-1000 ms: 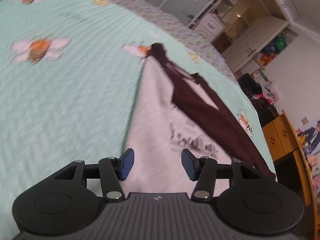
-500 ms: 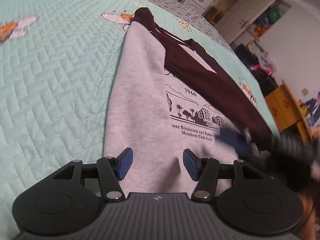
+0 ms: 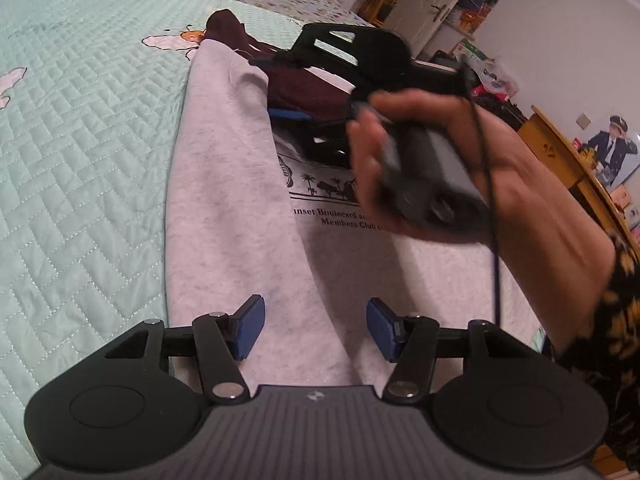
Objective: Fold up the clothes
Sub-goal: 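Grasp the second maroon sleeve with the right tool and lift it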
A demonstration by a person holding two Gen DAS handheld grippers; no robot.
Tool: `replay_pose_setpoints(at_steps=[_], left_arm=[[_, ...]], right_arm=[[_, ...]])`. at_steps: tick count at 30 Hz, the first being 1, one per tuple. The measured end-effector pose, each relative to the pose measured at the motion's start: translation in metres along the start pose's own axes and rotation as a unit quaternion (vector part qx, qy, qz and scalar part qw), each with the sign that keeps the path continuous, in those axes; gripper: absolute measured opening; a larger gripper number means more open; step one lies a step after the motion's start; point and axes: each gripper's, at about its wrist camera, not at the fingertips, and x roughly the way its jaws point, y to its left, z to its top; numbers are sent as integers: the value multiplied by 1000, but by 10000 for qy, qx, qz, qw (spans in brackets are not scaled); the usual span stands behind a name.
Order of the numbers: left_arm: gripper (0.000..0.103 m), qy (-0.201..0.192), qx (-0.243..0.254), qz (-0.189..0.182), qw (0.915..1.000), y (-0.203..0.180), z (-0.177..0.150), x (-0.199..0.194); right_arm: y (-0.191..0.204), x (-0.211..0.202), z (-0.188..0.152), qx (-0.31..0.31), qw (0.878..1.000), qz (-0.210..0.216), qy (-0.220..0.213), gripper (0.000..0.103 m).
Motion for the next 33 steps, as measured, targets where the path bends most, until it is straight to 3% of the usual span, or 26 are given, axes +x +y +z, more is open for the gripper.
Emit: replay_pose_setpoints(at_steps=[6, 9, 14, 17, 20, 22, 28, 33], left_arm=[[59, 40, 62, 24, 10000, -1, 2, 1], [59, 59, 100, 42, 9999, -2, 0, -2], [59, 181, 216, 112, 9995, -7, -1, -5], [59, 248, 311, 141, 9991, -7, -1, -4], [60, 353, 360, 196, 9985, -9, 0, -5], [60, 436, 408, 241, 9979, -10, 1, -6], [61, 567, 371, 364, 9970, -14, 1, -12], [61, 575, 218, 307, 9976, -17, 7, -18]], right_arm=[[-4, 11, 2, 730, 9951, 235, -632, 47], [5, 11, 8, 234, 9970, 57, -732, 17], [13, 2, 27, -656, 9932, -229, -932, 14], [4, 10, 36, -793, 9958, -162, -416, 13], [-8, 2, 41, -527, 9982, 52, -275, 18], [-12, -18, 35, -560, 9981, -21, -239, 26], [-30, -122, 4, -953, 9953, -155, -100, 53], [-53, -241, 18, -1082, 9807, -513, -1544, 56]])
